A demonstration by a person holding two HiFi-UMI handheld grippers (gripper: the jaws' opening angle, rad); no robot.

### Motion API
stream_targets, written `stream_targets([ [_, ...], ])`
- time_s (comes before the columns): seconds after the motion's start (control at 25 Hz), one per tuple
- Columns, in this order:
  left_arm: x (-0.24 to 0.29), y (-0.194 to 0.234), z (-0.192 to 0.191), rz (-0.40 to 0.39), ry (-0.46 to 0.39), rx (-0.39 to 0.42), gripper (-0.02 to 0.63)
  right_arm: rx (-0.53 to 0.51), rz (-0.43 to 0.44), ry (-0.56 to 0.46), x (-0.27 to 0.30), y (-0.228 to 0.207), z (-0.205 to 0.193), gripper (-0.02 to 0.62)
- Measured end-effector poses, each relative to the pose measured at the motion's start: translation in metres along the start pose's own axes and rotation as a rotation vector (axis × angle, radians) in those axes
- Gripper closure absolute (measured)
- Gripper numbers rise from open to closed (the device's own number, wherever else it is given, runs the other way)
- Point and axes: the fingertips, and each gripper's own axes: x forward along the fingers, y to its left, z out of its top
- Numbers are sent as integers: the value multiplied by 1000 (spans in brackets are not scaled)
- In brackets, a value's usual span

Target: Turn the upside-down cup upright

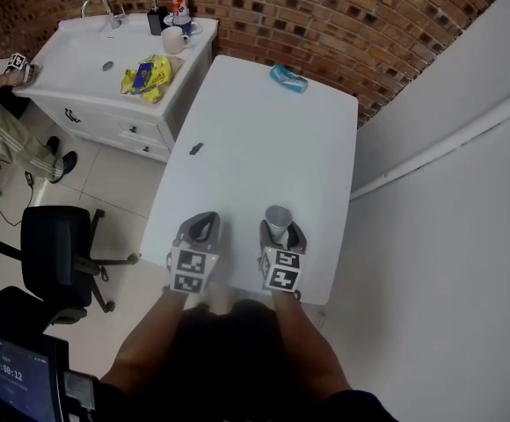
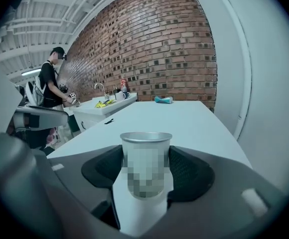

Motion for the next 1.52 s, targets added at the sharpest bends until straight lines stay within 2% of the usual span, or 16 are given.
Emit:
stream_targets([
  [0.72,-5,-14,-8,-46,3,-8,607,-51,-8,-7,-14,7,-20,295],
  [1.2,-11,-19,-11,-81,-8,14,607,-7,-53,6,-21,6,-35,293],
  [1.52,-14,-22,-11,-90,-13,19,607,-22,-69,36,-25,3,-43,293],
])
